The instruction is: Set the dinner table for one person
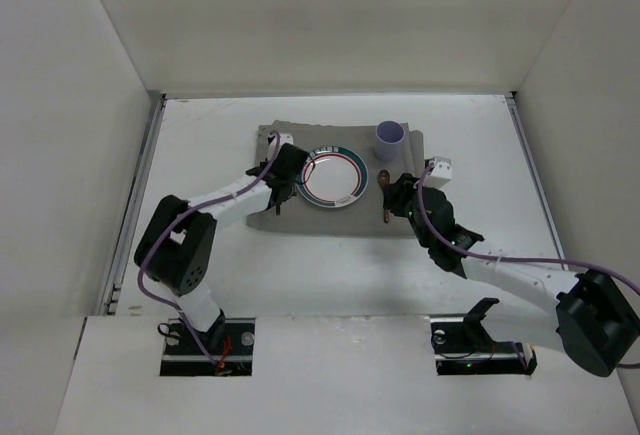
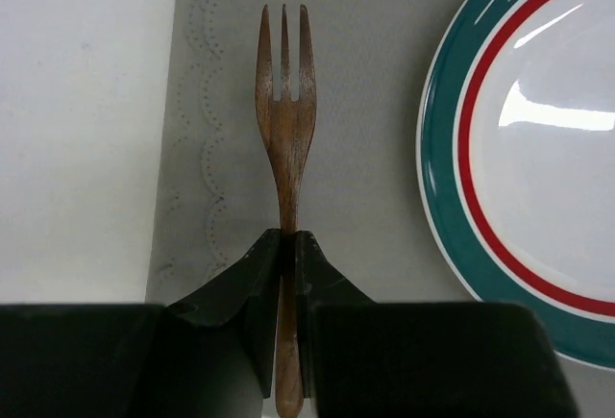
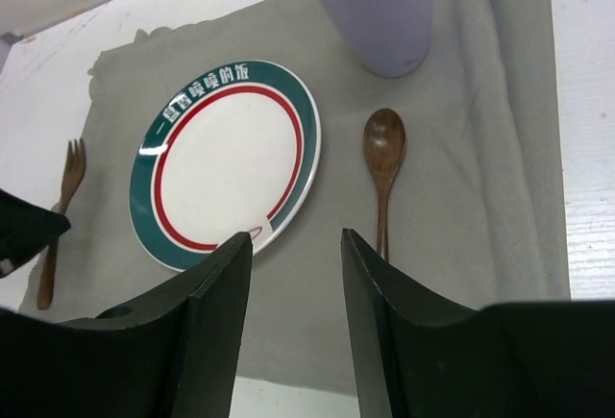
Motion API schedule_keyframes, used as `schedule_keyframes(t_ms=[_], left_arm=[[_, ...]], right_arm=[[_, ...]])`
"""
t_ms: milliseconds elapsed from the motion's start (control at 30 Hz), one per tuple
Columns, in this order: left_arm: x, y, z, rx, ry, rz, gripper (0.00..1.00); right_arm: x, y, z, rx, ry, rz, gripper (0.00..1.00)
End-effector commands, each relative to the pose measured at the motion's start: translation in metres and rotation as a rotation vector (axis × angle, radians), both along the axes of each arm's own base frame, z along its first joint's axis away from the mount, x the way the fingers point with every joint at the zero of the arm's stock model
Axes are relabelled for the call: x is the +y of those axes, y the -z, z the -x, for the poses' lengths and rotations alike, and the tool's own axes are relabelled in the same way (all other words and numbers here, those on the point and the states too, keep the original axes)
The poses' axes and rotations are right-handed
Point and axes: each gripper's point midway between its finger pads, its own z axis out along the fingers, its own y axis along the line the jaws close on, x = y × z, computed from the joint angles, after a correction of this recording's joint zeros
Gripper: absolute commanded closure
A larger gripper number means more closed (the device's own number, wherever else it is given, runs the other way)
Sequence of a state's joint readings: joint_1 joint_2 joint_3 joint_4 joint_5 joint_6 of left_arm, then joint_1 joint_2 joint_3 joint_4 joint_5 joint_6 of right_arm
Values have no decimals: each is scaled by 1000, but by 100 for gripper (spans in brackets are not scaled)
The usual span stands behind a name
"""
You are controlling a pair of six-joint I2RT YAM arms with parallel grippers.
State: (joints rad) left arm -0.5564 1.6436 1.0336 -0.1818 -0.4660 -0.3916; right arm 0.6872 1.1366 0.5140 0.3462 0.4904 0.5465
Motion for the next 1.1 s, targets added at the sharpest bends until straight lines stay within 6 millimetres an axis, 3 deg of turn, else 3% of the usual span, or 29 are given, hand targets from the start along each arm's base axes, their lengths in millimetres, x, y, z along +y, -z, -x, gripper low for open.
schedule_keyframes(t_ms=[0,533,1067], left_arm=[[-6,-10,-13,-9,72,-84,94],[-6,30,-24,29,104,-133,93],[-8,50,-12,67,124,-169,89]], right_arm=[[-6,-19,-6,-62,35,-37,51],[-8,-16,-8,-62,43,-25,50],[-7,-14,-9,-55,43,-19,50]])
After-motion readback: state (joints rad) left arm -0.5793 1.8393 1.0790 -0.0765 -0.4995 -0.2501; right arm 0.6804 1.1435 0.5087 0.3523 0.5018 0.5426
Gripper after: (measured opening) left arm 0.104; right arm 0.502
